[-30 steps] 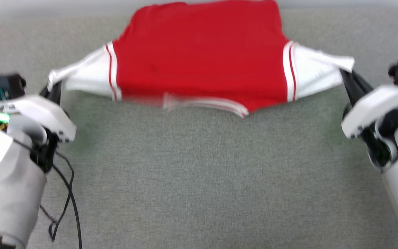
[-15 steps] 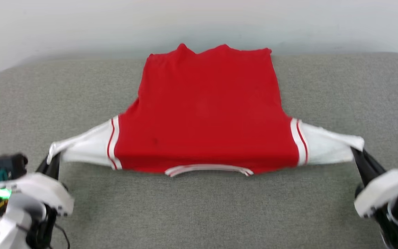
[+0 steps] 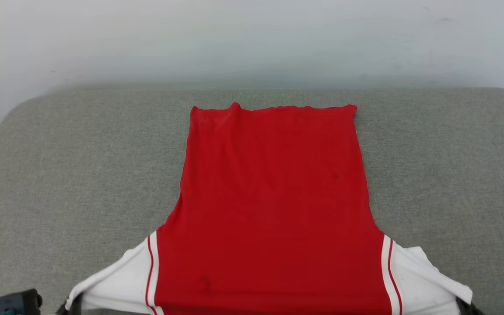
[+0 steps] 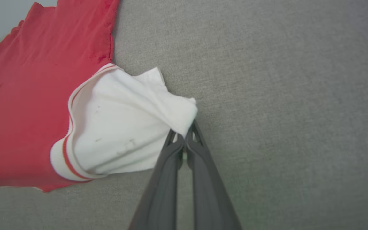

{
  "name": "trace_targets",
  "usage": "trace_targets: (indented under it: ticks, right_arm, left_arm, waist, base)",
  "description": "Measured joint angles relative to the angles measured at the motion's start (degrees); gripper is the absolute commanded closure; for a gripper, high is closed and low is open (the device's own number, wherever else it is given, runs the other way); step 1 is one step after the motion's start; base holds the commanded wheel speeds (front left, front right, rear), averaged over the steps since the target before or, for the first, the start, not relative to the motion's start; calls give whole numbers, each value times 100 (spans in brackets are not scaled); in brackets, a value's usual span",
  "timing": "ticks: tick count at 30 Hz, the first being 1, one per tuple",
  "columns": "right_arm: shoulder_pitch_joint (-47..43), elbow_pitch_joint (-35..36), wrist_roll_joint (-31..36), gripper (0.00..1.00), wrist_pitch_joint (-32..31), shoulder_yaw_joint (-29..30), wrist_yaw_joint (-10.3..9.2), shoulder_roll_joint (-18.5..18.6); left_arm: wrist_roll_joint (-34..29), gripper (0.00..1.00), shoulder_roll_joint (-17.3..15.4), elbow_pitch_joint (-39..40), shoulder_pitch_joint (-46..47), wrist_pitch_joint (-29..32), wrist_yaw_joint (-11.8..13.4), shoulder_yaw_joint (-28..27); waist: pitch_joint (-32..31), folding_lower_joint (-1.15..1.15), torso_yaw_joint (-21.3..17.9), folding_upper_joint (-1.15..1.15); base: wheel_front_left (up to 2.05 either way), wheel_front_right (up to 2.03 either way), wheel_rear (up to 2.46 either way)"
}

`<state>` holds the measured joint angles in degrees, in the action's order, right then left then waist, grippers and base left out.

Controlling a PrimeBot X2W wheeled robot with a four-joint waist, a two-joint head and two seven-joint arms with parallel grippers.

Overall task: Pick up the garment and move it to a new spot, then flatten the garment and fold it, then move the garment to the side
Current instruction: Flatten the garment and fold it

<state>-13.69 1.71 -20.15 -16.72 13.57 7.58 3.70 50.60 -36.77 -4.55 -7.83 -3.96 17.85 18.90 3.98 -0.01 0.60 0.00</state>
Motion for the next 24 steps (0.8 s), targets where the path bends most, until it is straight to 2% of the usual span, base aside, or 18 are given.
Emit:
trace_targets:
  ticks: [5,6,7,8,16,19,24]
  right_arm:
    - [-290,-229,41,100,-51,-15,-2,-57]
    - [-313,-301,18,85,-56,-92,-2,-62]
    - [-314,-365,-104,64,-44,-133,-2,-78]
    - [-305,-411,-156,0,-37,-163,-2,-80]
    - [522,-452,-123,0,632,-60,-7,-65]
    - [1134,-769,-80,0,717,63,-7,55]
    - [2337,-1712,-159,0,445,81,-7,393]
  left_arm:
    - [30,100,94,153,-324,73,126,147]
    - [5,100,130,148,-346,41,132,178]
    - [-15,100,154,144,-346,24,123,232]
    - [-59,100,183,132,-342,-9,92,283]
    - [-312,100,490,89,98,-231,-29,525]
    - [-420,100,525,111,293,-350,-59,553]
    - [-727,100,622,126,817,-481,-191,754]
  waist:
    - [-23,1,21,0]
    - [-29,1,31,0]
    - [-31,1,40,0]
    - [-29,1,47,0]
    - [35,2,147,0]
    - [135,2,195,0]
    - [384,2,395,0]
  base:
    - [0,0,0]
    - [0,0,0]
    - [0,0,0]
    - [0,0,0]
    - [0,0,0]
    - [0,0,0]
    - [0,0,0]
